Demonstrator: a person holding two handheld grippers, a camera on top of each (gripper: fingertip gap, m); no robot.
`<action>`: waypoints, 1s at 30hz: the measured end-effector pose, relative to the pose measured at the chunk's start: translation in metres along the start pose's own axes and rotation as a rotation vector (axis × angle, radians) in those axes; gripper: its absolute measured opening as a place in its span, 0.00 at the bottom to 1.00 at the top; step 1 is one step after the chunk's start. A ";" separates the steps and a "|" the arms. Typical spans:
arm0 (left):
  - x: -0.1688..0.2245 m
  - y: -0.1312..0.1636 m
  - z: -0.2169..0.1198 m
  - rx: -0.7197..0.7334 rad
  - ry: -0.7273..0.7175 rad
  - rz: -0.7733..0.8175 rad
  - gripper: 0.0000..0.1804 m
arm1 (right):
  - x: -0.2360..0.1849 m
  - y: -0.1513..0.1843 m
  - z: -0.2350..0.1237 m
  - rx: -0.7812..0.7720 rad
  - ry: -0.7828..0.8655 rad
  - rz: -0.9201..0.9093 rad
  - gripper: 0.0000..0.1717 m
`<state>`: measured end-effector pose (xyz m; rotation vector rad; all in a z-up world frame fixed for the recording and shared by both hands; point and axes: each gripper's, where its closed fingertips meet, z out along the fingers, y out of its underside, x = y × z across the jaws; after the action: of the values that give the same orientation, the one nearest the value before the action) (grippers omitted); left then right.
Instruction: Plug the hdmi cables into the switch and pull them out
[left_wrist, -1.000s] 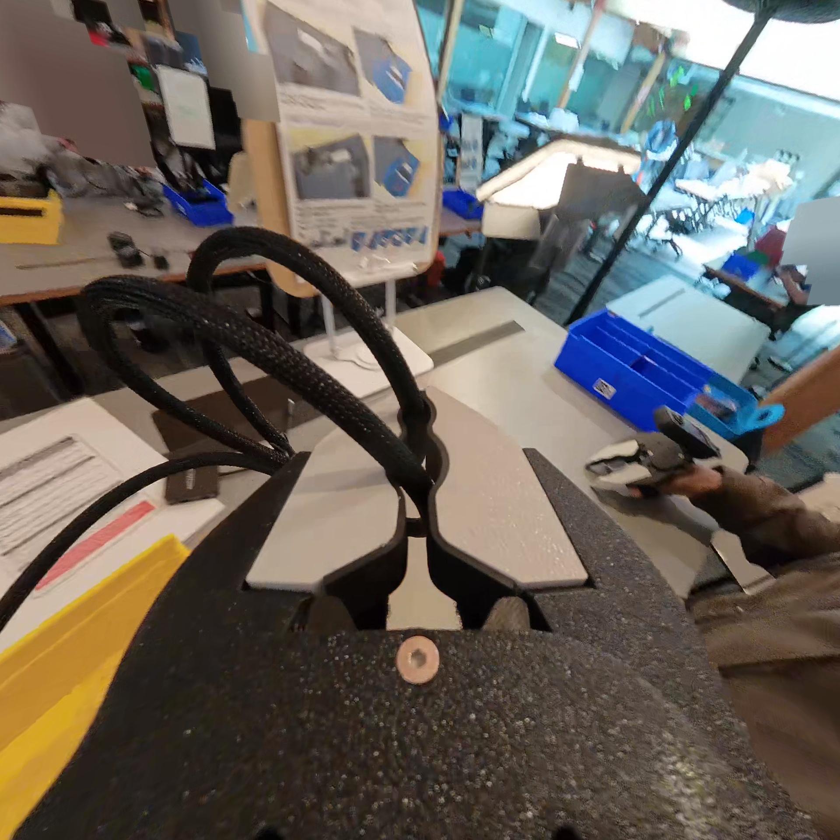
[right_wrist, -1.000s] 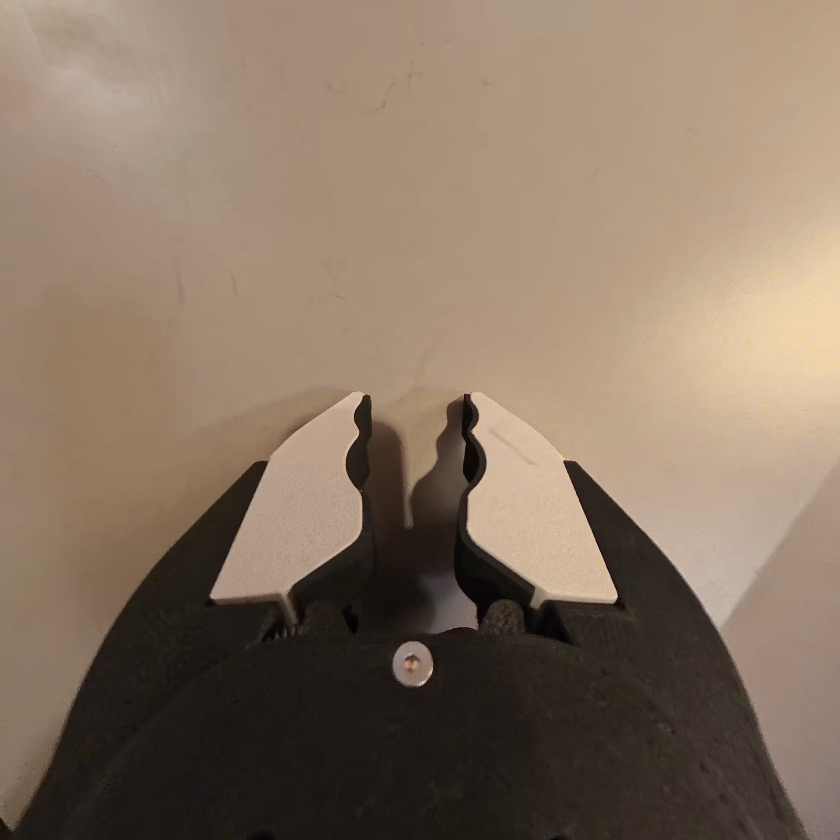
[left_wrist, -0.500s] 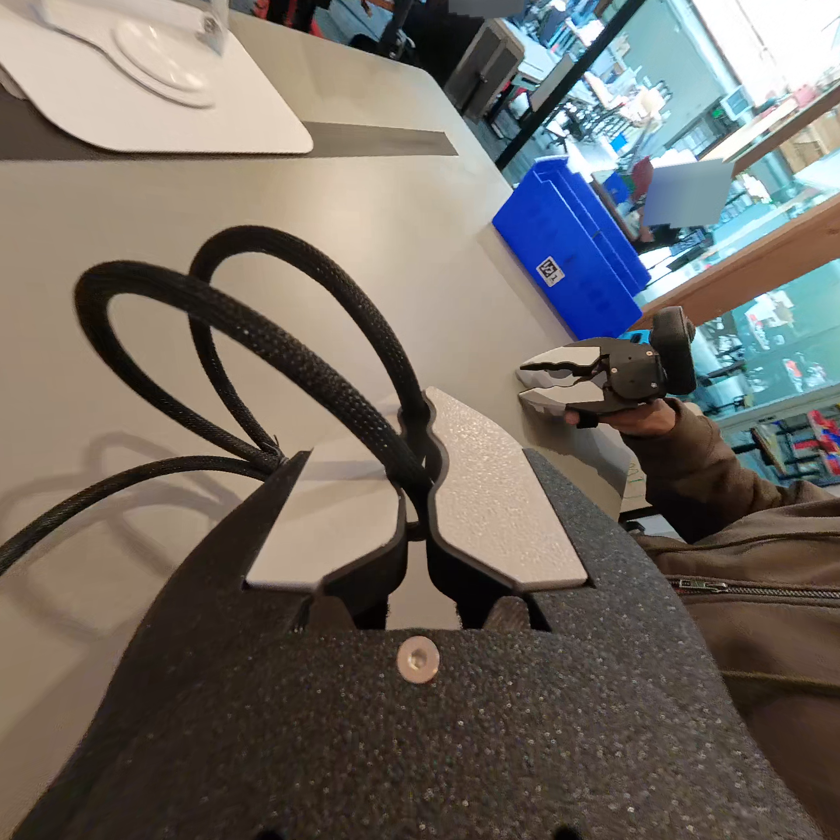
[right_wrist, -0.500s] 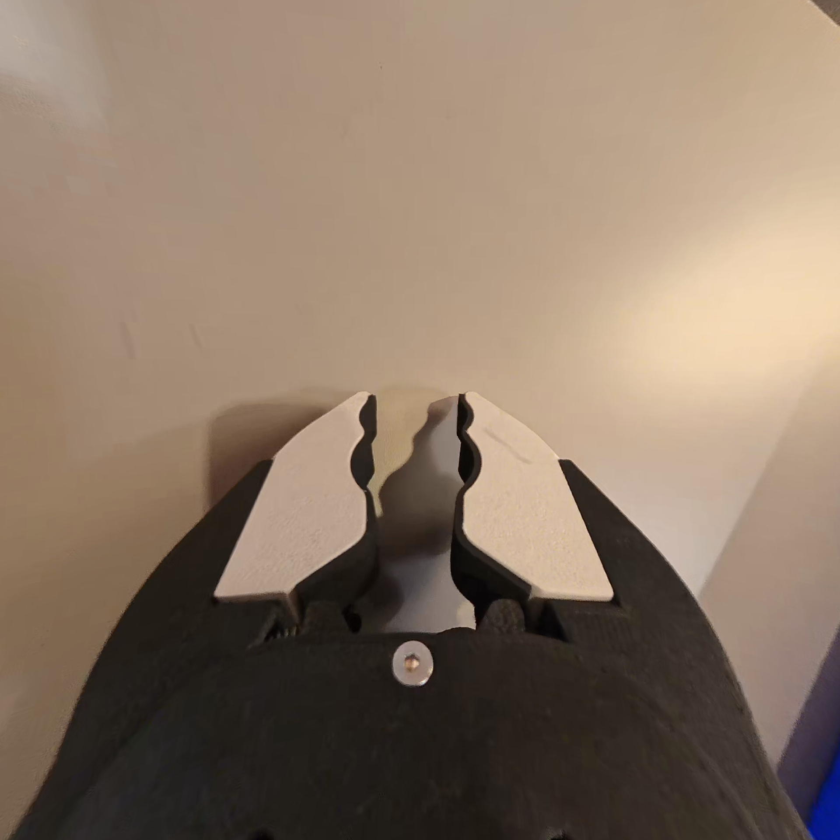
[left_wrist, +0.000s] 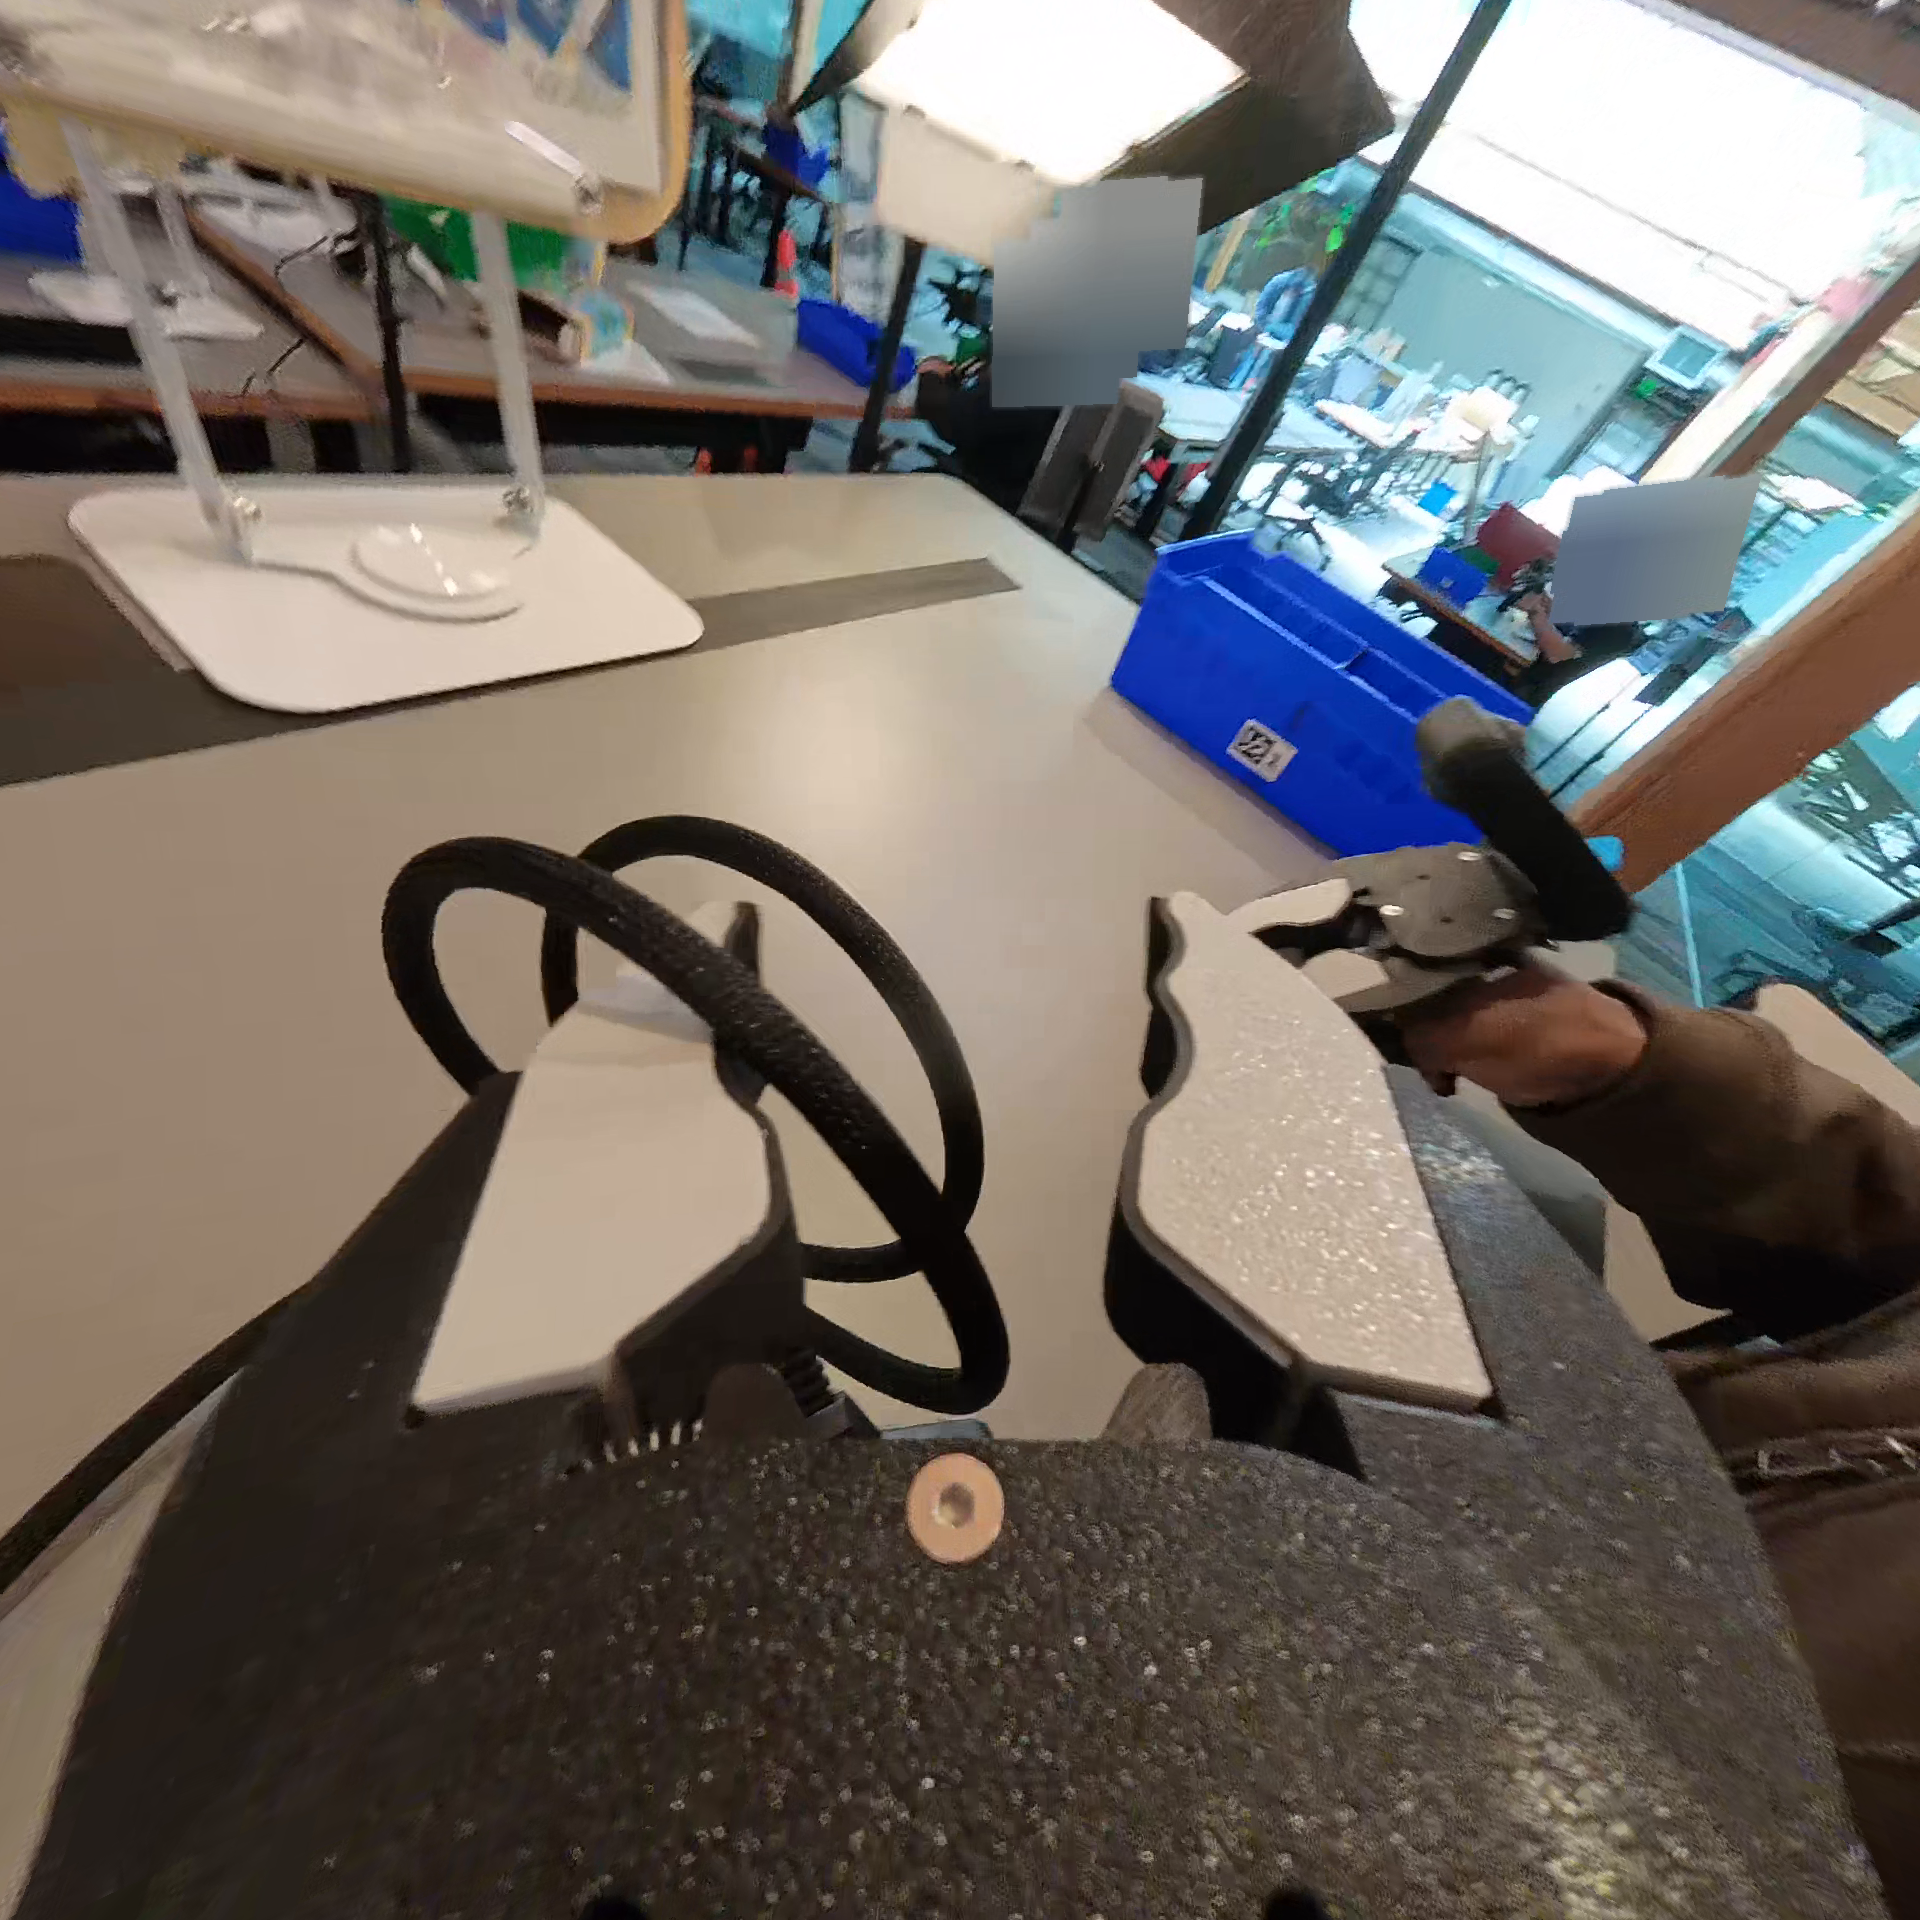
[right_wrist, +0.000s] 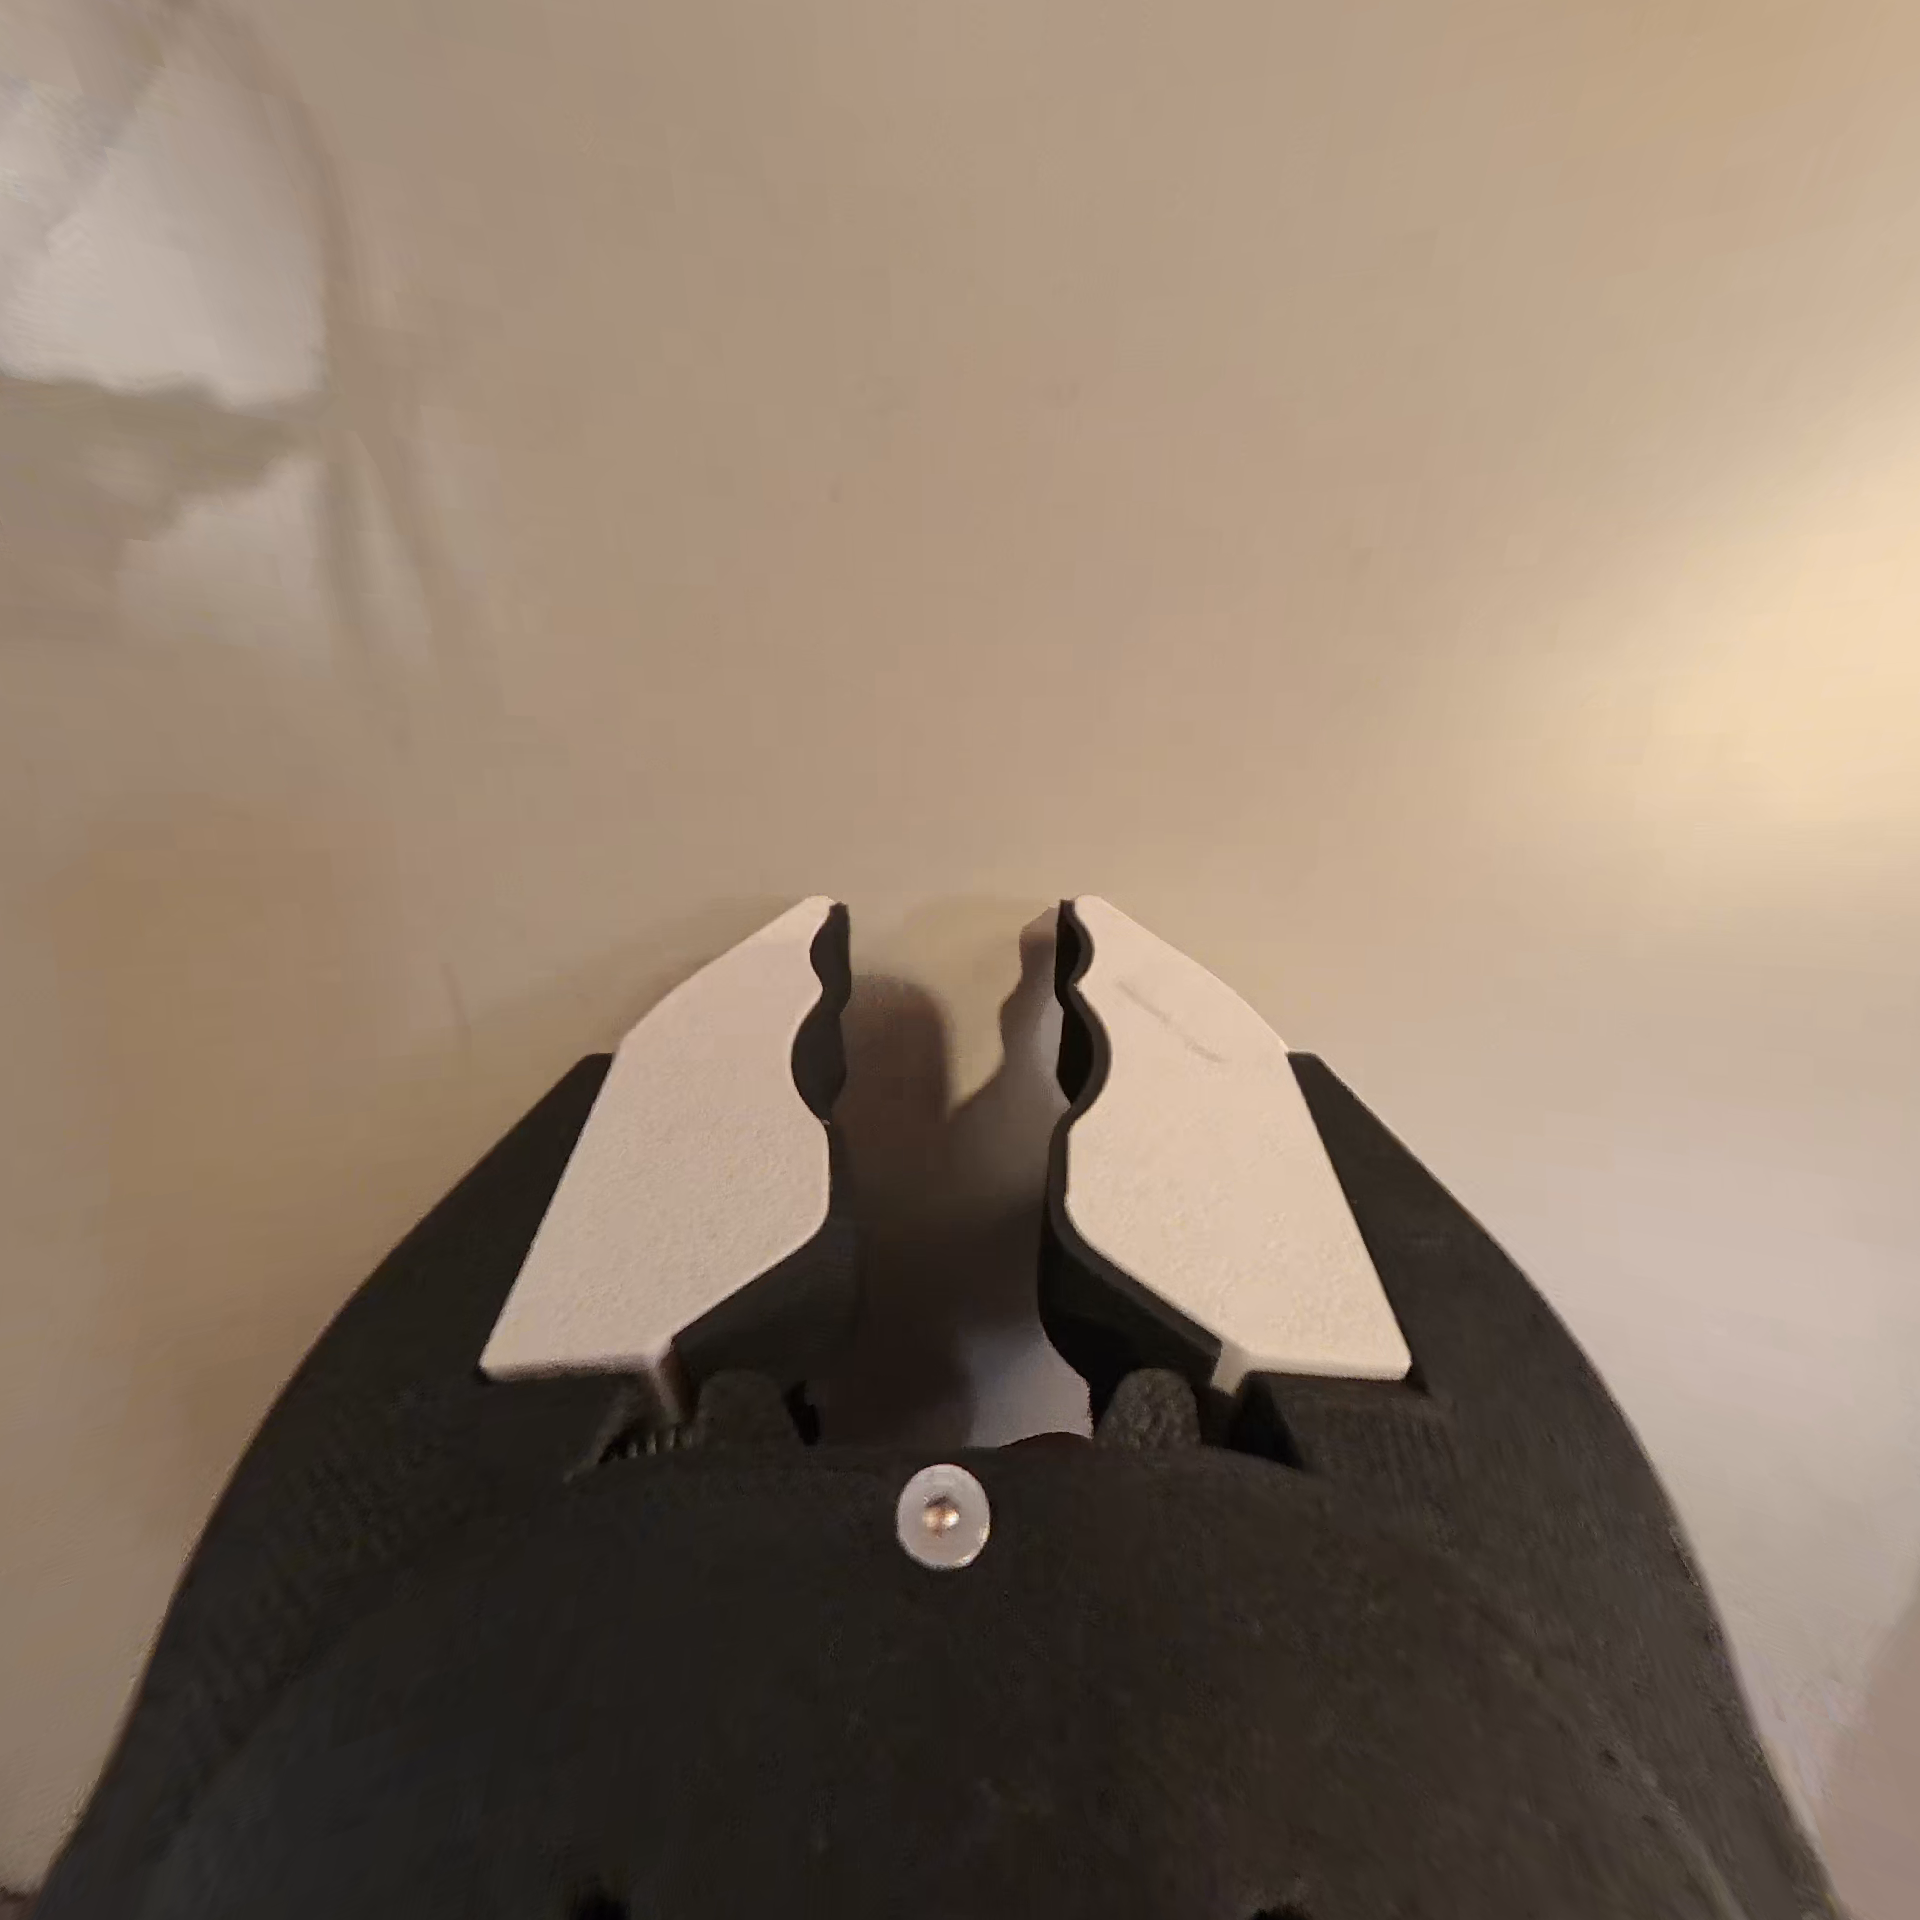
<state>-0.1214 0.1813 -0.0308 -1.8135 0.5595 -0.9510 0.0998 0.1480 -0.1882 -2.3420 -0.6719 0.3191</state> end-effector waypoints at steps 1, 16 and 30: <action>0.008 0.000 -0.003 0.010 0.007 0.012 0.35 | -0.003 -0.002 0.002 0.006 -0.022 0.024 0.22; 0.075 -0.037 -0.040 0.306 0.268 -0.165 0.32 | -0.038 -0.067 -0.013 0.253 -0.449 0.501 0.26; 0.140 0.007 0.085 0.553 0.574 -0.561 0.41 | 0.011 -0.149 -0.064 1.034 -0.724 1.330 0.24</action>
<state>0.0302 0.1235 -0.0053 -1.1898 0.0809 -1.8306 0.0780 0.2150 -0.0419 -1.2484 0.7637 1.6390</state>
